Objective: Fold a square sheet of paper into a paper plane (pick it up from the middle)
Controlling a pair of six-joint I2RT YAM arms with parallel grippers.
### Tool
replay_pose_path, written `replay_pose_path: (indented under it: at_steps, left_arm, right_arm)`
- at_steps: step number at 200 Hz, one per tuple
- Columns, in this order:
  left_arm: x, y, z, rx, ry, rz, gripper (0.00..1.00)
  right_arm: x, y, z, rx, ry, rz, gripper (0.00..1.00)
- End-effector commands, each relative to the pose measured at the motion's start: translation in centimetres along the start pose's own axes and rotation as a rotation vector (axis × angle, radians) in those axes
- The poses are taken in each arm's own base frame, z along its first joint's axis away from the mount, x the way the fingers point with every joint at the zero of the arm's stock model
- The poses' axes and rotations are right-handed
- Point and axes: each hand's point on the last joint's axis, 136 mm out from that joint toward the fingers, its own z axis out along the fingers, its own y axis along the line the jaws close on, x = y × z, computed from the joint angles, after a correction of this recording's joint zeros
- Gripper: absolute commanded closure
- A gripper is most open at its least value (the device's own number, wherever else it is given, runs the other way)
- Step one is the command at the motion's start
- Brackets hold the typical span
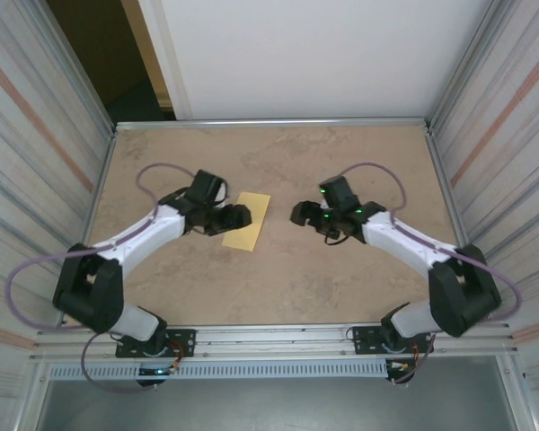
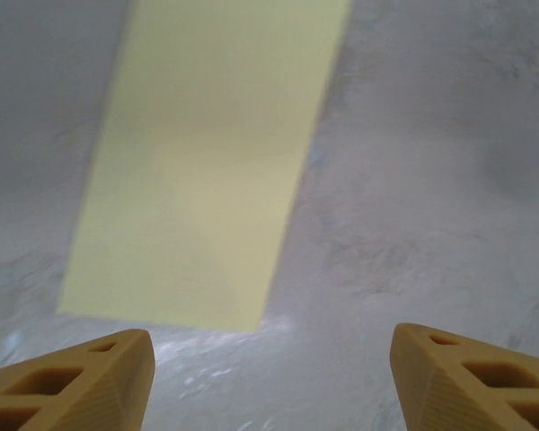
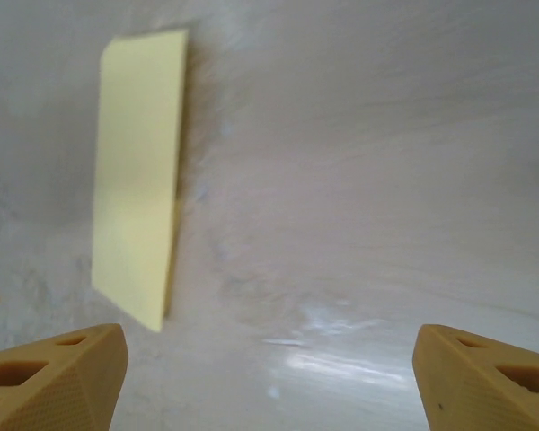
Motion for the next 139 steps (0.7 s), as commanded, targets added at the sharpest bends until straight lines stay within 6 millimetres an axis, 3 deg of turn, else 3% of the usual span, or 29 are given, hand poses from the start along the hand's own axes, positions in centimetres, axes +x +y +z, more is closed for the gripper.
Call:
replay_pose_path:
  at_steps: [1,35,66,103,139]
  left_arm:
    - [0.2,1.4,-1.2,0.080,-0.059,-0.130,0.25]
    - [1.7,5.2,-2.2,0.104,-0.094,-0.246,0.13]
    - [2.8,6.8,-2.8,0.095,-0.112,-0.262,0.05]
    - [3.4,7.2,-2.8,0.097,-0.117,-0.248,0.01]
    - [3.2,7.1,-2.4,0.107,-0.111,-0.241,0.01]
  right_arm:
    - [0.4,5.0,2.4,-0.082,0.021,-0.030,0.20]
    - [3.2,10.1,6.8,-0.132,0.114,-0.083,0.26]
    - [4.7,12.3,10.3,-0.161,0.181,-0.081,0.32]
    - [4.9,11.6,12.9,-0.127,0.215,-0.061,0.34]
    - [6.2,8.7,14.2,-0.079,0.297,-0.057,0.36]
